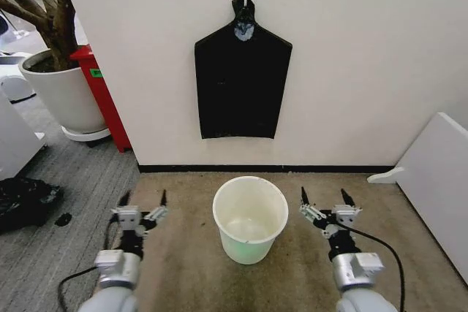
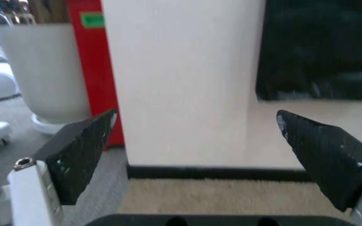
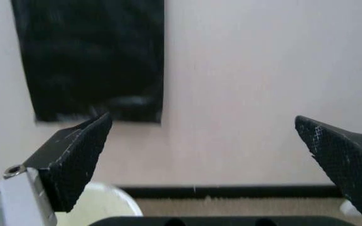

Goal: Place the garbage bag over the trash bin.

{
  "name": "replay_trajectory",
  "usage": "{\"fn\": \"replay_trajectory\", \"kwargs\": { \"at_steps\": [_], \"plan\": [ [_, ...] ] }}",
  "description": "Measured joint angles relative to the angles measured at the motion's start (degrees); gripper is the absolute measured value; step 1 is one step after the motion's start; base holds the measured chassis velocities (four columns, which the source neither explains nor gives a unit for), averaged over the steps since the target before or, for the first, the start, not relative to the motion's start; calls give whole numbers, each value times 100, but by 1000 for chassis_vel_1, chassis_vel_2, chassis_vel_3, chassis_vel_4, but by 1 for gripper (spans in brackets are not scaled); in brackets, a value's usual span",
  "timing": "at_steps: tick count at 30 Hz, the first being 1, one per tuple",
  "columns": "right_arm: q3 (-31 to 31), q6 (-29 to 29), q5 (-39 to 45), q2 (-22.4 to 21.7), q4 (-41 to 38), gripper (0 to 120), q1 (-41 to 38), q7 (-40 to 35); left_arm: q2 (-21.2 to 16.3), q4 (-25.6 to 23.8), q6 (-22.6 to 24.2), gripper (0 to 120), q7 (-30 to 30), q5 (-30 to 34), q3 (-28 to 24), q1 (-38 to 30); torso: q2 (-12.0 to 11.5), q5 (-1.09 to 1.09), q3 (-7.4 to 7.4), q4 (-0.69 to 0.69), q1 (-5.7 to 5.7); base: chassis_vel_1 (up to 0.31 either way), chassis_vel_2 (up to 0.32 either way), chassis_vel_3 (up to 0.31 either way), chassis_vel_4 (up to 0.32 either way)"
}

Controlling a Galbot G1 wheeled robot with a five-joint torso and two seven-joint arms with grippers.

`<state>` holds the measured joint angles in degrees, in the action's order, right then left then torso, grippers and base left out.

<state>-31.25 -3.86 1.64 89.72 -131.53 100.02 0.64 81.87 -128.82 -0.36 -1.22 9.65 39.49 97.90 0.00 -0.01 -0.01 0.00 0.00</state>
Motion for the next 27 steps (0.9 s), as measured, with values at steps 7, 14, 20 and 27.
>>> {"fn": "replay_trajectory", "kwargs": {
  "at_steps": [7, 14, 20, 27],
  "plan": [
    [22, -29, 305, 64, -530, 100, 441, 189, -277, -961, -30, 100, -89, 652, 536, 610, 1, 1, 0, 1, 0, 0, 0, 0, 0],
    [40, 101, 408, -18, -393, 100, 444, 236, -531, -1501, -57, 100, -168, 1248, 1030, 1173, 1, 1, 1, 1, 0, 0, 0, 0, 0],
    [38, 235, 525, -45, -408, 100, 426, 211, -649, -1503, 32, 100, 170, 1434, 1095, 1558, 1, 1, 1, 2, 0, 0, 0, 0, 0],
    [29, 268, 560, -48, -427, 100, 416, 152, -687, -1481, 83, 100, 230, 1444, 1079, 1634, 1, 0, 1, 0, 0, 0, 0, 0, 0]
  ]
}}
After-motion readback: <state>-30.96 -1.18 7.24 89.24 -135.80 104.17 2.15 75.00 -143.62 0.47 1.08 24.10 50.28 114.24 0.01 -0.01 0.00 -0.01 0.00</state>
